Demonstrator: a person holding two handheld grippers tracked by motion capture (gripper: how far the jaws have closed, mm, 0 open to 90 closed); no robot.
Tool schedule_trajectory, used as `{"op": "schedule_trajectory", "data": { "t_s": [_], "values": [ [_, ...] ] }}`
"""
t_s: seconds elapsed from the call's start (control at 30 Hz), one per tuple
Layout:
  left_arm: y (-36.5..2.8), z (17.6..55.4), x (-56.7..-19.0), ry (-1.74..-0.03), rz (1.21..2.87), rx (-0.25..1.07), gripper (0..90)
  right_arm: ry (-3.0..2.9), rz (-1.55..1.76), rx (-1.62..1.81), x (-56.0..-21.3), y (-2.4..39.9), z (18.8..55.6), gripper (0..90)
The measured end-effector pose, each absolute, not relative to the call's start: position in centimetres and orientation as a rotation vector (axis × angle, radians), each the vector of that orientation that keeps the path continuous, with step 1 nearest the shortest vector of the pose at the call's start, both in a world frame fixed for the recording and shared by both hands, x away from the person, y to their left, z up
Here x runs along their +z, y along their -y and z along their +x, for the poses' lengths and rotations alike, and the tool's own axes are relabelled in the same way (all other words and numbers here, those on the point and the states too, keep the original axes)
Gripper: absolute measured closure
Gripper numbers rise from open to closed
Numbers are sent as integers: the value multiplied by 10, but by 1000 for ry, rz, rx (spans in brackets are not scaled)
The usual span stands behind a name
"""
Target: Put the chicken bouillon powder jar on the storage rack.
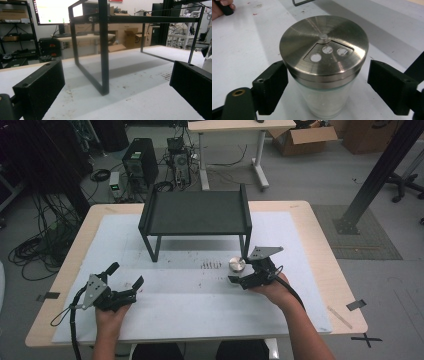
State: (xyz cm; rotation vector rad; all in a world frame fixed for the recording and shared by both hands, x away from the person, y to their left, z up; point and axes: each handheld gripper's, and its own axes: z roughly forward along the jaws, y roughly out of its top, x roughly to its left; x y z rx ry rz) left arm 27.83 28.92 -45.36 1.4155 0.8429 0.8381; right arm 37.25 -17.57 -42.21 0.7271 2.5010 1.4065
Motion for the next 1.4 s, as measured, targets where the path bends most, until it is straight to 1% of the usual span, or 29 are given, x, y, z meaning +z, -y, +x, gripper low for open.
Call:
{"op": "schedule_trajectory", "data": {
  "t_s": [0.67, 0.7, 0.73, 1.03, 1.4],
  "values": [
    [-289, 278, -454, -842, 1415, 839, 2, -2504, 702, 1401, -422, 175, 372, 308],
    [-289, 278, -454, -843, 1415, 838, 2, -2505, 701, 1405, -422, 175, 372, 329],
    [-289, 278, -454, -843, 1415, 838, 2, -2505, 701, 1405, -422, 175, 372, 329],
    [-289, 278, -454, -843, 1414, 837, 2, -2509, 645, 1388, -421, 174, 371, 421],
    [-289, 278, -454, -842, 1415, 839, 2, -2504, 620, 1375, -420, 173, 370, 431]
  ]
}}
